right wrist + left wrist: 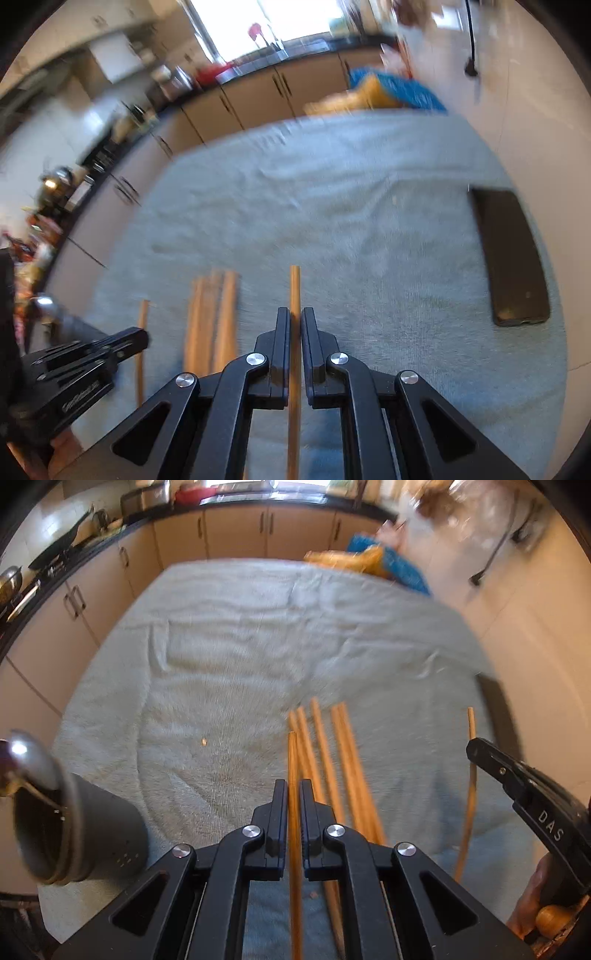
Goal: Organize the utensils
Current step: 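Grasp a wooden chopstick with the left tool while the right tool grasps another chopstick, then carry the chopstick in the left tool into the holder while the right tool carries its chopstick there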
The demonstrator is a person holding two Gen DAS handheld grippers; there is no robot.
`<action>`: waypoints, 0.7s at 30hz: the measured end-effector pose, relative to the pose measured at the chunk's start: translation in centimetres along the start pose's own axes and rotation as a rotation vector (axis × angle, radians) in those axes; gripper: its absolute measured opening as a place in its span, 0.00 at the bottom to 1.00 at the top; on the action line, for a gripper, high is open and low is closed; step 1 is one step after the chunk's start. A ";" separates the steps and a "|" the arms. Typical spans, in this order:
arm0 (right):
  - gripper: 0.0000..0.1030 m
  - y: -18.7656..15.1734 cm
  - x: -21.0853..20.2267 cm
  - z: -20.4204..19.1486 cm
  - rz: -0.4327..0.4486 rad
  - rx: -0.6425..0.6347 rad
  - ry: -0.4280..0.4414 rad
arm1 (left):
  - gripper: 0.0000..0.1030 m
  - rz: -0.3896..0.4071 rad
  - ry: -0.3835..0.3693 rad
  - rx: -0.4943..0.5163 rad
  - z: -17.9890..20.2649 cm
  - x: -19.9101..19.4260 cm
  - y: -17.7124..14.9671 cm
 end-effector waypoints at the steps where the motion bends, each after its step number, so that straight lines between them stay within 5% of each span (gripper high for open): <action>1: 0.06 -0.2 -1.4 -0.2 0.038 -0.003 0.002 | 0.06 0.022 -0.005 0.004 -0.1 -1.0 -0.1; 11: 0.06 -3.9 -13.1 -3.6 0.392 -0.097 -0.003 | 0.06 0.238 -0.039 0.089 0.8 -9.6 -2.9; 21: 0.06 -5.4 -14.7 -5.2 0.449 -0.118 -0.007 | 0.06 0.291 -0.053 0.152 1.2 -11.5 -5.5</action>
Point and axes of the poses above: each gripper's, at about its wrist camera, not at the fingertips, and x roughly the way its jaws point, z to its right, y to its top, the point moved 10 cm from there along x, roughly the way its jaws point, and after that the axes turned 15 degrees about -z, right-handed, at the moved point
